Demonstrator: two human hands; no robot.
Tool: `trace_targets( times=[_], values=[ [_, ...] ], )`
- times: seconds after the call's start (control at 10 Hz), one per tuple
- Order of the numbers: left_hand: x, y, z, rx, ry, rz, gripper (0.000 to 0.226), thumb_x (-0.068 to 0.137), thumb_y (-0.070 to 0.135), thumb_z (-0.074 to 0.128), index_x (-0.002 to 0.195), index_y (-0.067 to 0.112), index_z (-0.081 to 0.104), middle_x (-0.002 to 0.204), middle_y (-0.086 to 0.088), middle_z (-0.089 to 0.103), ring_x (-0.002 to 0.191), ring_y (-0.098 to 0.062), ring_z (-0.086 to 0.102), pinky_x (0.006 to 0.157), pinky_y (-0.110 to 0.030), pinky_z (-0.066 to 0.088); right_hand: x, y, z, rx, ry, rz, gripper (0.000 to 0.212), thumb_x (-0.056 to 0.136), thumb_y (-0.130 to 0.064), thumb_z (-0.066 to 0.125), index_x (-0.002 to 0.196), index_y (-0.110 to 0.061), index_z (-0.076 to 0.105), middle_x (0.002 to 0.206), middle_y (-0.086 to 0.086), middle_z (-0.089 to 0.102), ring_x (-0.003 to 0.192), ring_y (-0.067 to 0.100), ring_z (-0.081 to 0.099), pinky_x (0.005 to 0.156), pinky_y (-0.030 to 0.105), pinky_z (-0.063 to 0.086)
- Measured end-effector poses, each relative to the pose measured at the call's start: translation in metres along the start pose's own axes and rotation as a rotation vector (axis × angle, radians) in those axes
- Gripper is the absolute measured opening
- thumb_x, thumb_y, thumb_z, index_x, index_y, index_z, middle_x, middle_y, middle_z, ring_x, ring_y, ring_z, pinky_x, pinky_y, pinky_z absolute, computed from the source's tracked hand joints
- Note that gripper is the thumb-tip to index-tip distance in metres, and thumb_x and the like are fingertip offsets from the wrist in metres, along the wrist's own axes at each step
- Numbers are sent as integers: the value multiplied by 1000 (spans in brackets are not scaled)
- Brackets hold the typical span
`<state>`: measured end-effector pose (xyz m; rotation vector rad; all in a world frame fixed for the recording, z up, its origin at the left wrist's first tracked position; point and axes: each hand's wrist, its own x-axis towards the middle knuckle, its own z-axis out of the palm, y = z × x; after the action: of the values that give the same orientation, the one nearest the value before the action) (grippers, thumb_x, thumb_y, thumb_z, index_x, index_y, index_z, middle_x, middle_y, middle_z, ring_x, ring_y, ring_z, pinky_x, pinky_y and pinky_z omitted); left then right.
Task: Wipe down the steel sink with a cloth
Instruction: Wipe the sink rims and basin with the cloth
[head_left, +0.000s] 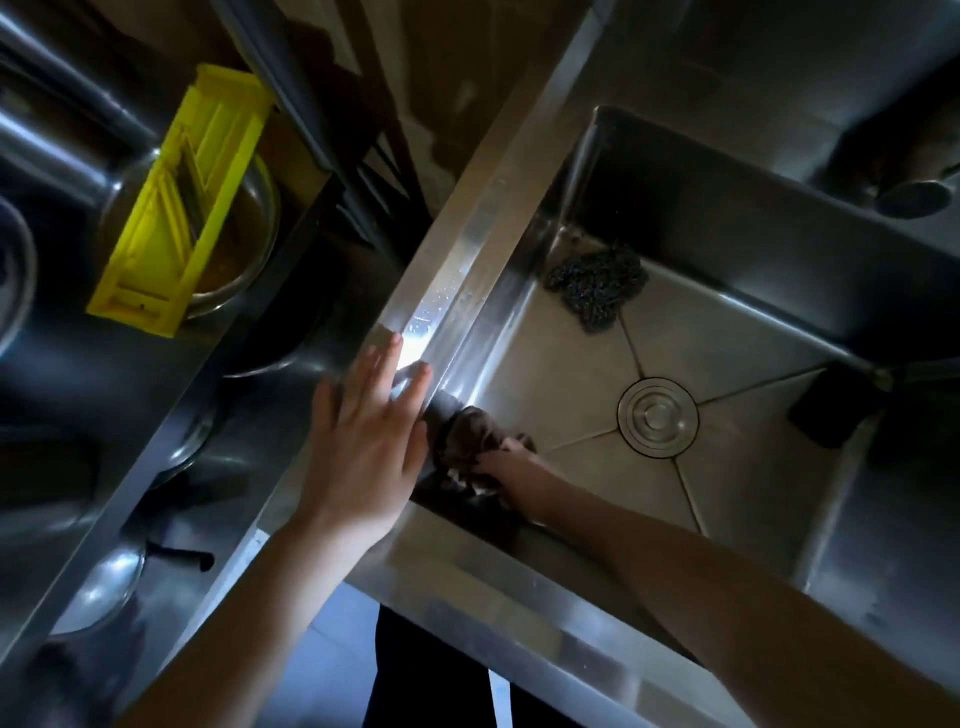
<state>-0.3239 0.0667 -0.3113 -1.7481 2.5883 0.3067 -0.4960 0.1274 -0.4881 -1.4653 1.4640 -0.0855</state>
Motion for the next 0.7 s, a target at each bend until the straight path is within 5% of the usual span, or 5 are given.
trace_targets(
  times=[0.1, 0.2, 0.3, 0.5, 0.7],
  values=[
    [-11, 6, 0, 18, -4, -18, 48, 86, 27, 40, 128, 9, 53, 146, -21, 37, 133, -38, 38, 95, -58, 35, -20, 24, -15, 43, -187, 25, 15, 83, -26, 57, 85, -40, 60, 119, 10, 60, 108, 23, 56, 89, 32, 44],
    [-18, 8, 2, 24, -8, -40, 49, 85, 26, 41, 131, 11, 49, 146, -20, 37, 129, -38, 41, 94, -56, 36, -37, 56, -24, -63, -306, 110, 26, 85, -45, 43, 105, -47, 57, 142, 1, 45, 133, 21, 37, 103, 26, 29],
    [-24, 6, 6, 27, -13, -36, 55, 85, 19, 54, 138, 12, 44, 148, -19, 35, 131, -38, 40, 96, -59, 35, -40, 74, -18, -201, -312, 71, 40, 93, -36, 42, 129, -27, 57, 148, 4, 38, 139, 23, 29, 113, 37, 24],
    [-19, 6, 3, -13, -70, -63, 59, 81, 14, 60, 138, 16, 44, 150, -16, 33, 135, -36, 35, 96, -60, 36, 9, 23, -16, -498, -108, -267, 39, 93, -31, 46, 131, -24, 56, 143, 7, 44, 135, 26, 35, 112, 34, 27],
    [-18, 6, 1, -74, -71, -83, 54, 83, 12, 55, 136, 16, 46, 150, -14, 32, 139, -34, 28, 98, -60, 34, 43, -14, -27, -316, 145, -40, 33, 86, -20, 57, 119, -21, 64, 126, 4, 61, 116, 28, 51, 91, 33, 45]
  ],
)
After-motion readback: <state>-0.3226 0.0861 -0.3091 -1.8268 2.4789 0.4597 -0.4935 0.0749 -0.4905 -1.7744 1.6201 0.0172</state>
